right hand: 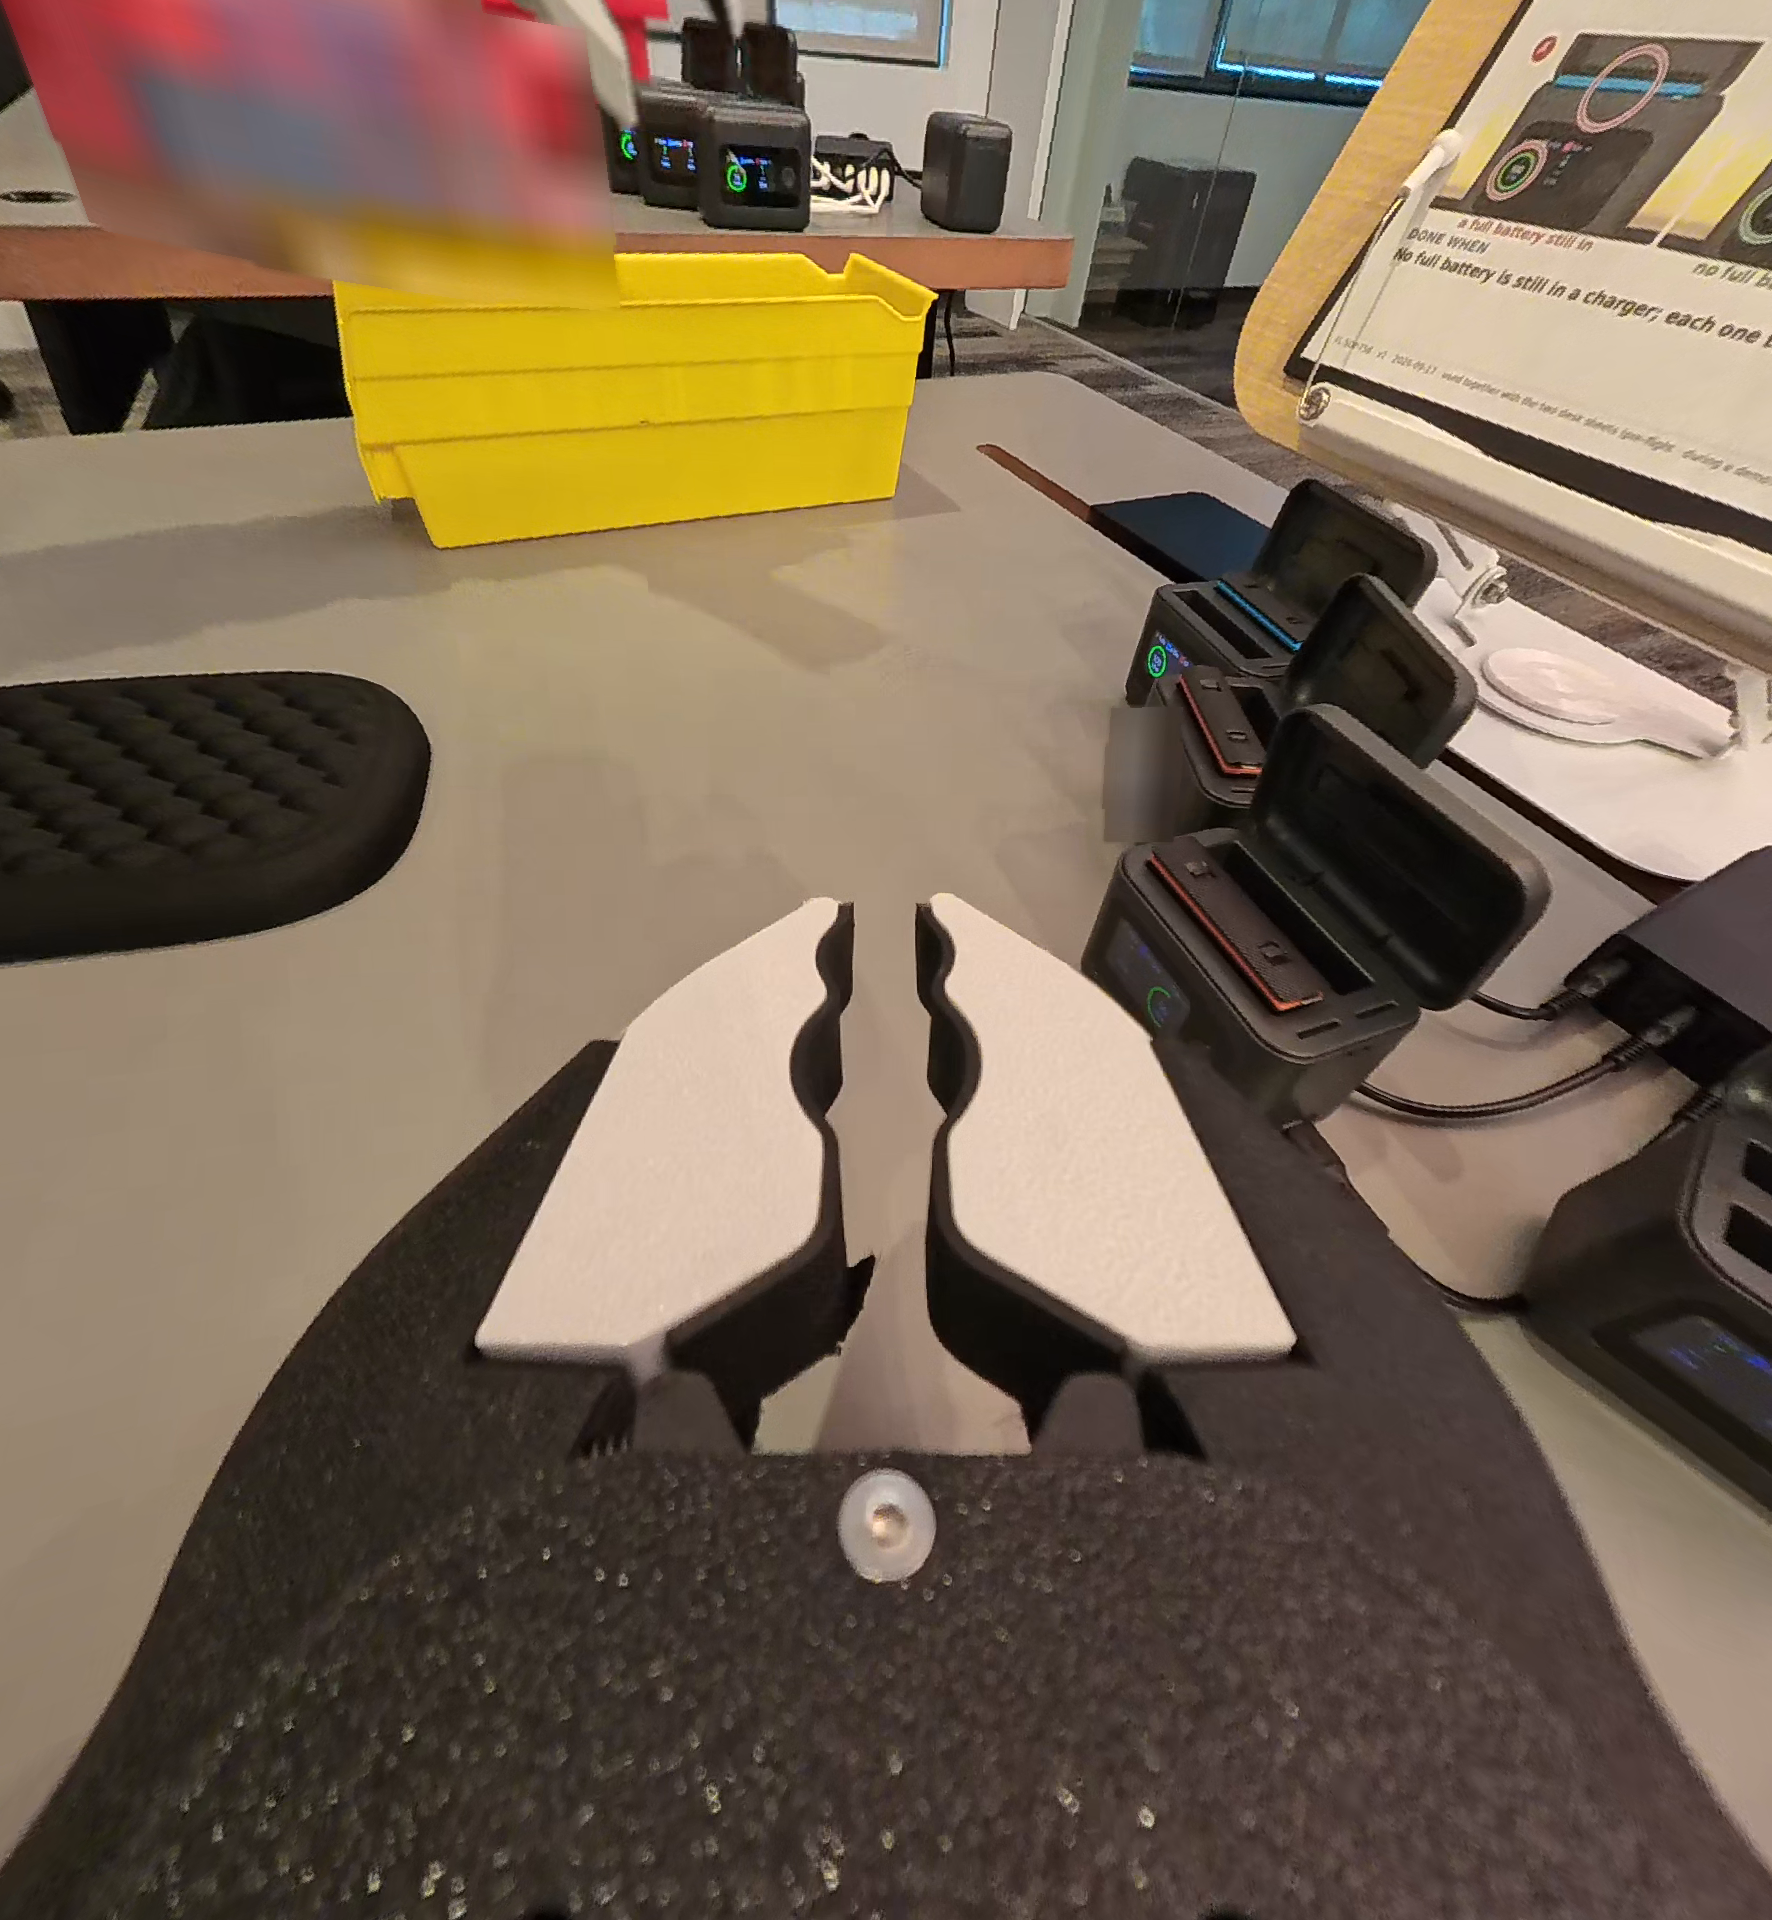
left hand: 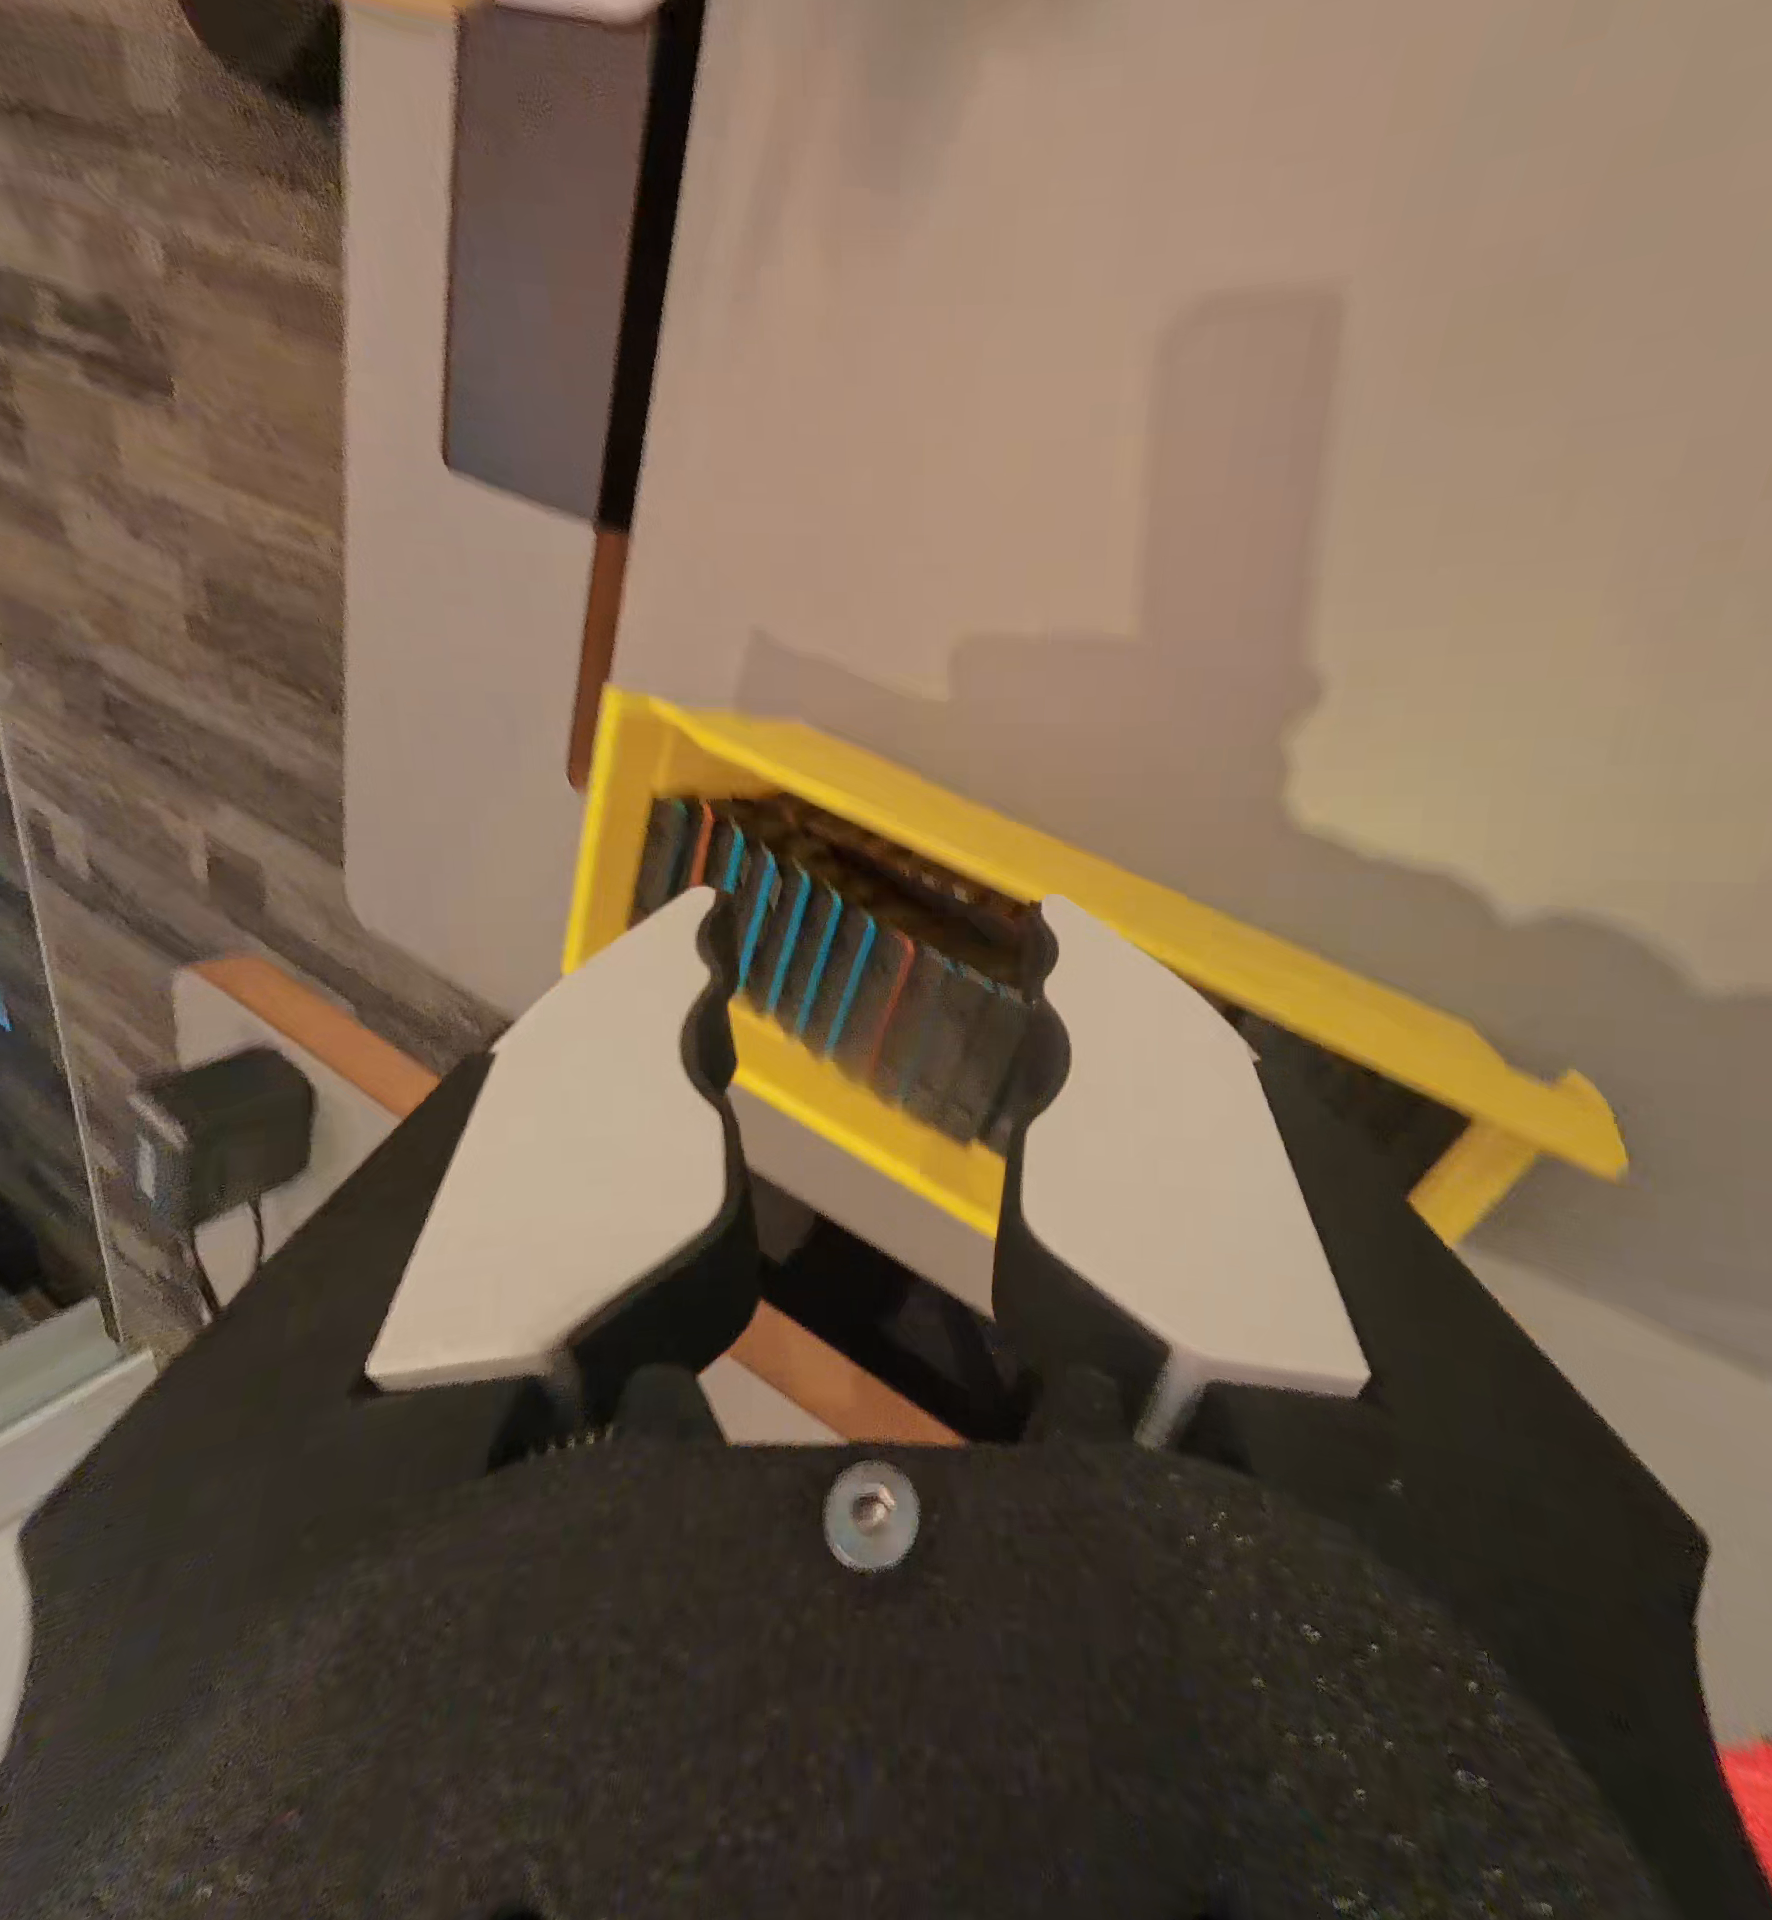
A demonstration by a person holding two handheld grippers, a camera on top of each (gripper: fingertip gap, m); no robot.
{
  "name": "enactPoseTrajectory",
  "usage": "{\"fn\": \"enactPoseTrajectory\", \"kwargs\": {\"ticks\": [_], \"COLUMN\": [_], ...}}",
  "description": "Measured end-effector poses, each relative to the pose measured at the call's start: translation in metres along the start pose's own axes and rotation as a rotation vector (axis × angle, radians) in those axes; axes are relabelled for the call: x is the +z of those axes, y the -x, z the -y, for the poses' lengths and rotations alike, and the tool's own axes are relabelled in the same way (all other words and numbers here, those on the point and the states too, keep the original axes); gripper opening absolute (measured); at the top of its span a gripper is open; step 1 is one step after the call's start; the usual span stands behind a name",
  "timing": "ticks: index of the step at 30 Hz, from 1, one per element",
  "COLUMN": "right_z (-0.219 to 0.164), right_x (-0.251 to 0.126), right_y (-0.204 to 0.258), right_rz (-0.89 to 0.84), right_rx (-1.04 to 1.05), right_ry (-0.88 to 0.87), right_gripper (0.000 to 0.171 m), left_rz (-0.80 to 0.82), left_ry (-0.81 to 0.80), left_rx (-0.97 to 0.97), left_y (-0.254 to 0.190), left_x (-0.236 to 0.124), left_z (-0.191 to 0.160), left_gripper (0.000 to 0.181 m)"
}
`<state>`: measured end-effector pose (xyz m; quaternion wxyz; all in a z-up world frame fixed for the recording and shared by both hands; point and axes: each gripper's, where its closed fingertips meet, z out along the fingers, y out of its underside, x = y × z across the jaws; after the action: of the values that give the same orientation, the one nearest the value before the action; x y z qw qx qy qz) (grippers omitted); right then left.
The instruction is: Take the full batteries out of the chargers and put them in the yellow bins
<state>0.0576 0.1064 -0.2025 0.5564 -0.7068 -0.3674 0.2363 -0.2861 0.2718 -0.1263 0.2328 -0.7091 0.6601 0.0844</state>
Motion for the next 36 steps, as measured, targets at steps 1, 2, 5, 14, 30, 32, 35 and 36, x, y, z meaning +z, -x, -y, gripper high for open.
{"fn": "enactPoseTrajectory", "kwargs": {"ticks": [1, 2, 5, 14, 30, 32, 35, 36], "right_z": [0.0, -0.001, -0.002, -0.008, -0.01, -0.009, -0.01, -0.01], "right_x": [0.0, 0.0, 0.001, 0.004, 0.004, 0.004, 0.004, 0.004], "right_y": [0.0, 0.0, 0.0, -0.001, -0.002, -0.002, -0.002, -0.002], "right_rz": [0.0, 0.0, 0.002, -0.007, -0.011, -0.011, -0.011, -0.012], "right_rx": [0.0, 0.001, 0.005, 0.01, 0.009, 0.01, 0.008, 0.007], "right_ry": [0.001, 0.002, 0.007, 0.025, 0.032, 0.031, 0.033, 0.032], "right_gripper": [0.011, 0.011, 0.011, 0.011, 0.011, 0.011, 0.011, 0.011], "left_rz": [-0.005, -0.013, -0.058, -0.103, 0.042, 0.05, 0.057, 0.057], "left_ry": [0.034, 0.067, 0.122, 0.188, 0.194, 0.196, 0.189, 0.186], "left_rx": [-0.004, -0.009, -0.029, -0.029, 0.105, 0.108, 0.108, 0.107], "left_y": [-0.004, -0.009, -0.027, -0.057, -0.054, -0.055, -0.056, -0.056], "left_x": [0.0, 0.001, 0.011, 0.048, 0.062, 0.062, 0.06, 0.058], "left_z": [-0.015, -0.029, -0.061, -0.103, -0.105, -0.105, -0.105, -0.105], "left_gripper": [0.051, 0.051, 0.045, 0.035, 0.028, 0.03, 0.027, 0.024]}}
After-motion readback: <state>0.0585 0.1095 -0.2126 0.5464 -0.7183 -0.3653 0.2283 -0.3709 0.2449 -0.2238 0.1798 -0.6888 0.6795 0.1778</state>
